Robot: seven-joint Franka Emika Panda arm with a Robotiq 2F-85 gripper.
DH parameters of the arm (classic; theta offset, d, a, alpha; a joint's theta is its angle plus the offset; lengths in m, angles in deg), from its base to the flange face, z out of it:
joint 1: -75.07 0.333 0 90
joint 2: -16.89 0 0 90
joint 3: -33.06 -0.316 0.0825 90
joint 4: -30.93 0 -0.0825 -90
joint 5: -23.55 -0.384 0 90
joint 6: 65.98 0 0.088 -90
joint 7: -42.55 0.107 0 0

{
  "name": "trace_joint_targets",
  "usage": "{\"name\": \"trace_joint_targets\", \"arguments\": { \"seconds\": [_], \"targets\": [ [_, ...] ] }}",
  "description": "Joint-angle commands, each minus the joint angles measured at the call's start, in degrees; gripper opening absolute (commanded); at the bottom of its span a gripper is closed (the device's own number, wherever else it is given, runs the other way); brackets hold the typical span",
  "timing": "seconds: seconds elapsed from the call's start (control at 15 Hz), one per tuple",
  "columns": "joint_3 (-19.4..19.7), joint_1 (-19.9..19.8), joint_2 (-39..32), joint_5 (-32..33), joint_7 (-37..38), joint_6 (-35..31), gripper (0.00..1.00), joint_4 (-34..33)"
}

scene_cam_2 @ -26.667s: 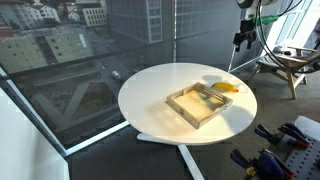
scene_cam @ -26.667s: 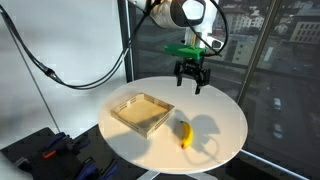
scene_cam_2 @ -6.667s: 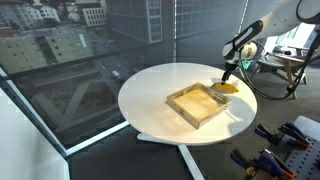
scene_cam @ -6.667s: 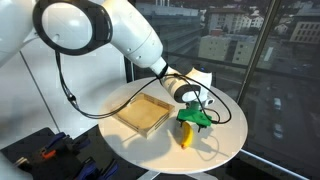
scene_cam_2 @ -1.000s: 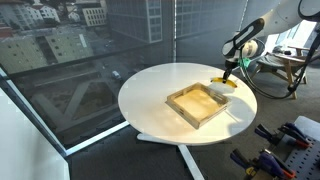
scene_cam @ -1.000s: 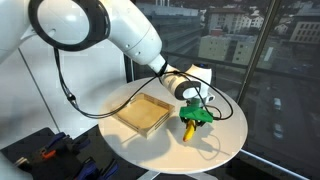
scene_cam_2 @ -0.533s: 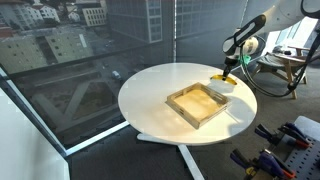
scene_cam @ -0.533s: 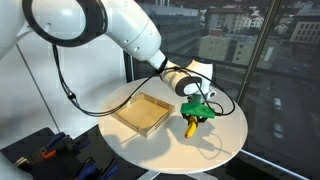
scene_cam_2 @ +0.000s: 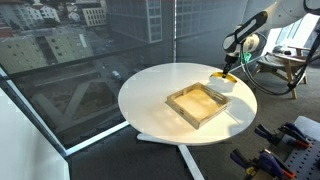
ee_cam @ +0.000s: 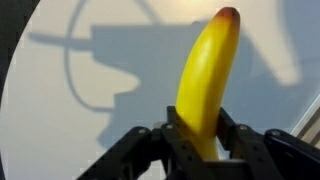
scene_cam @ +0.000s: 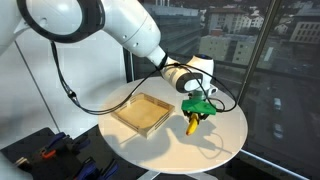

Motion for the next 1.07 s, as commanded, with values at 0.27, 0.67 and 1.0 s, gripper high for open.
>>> {"name": "trace_joint_targets", "arguments": {
  "seconds": [0.27, 0.67, 1.0],
  "targets": [
    [1.23, 1.22, 3.55, 1.15, 2.88, 6.06, 0.16, 1.28],
    [2.3, 2.4, 4.73, 1.64, 4.42, 8.91, 0.16, 1.07],
    [2.99, 3.08, 5.73, 2.21, 5.92, 10.99, 0.16, 0.82]
  ]
}}
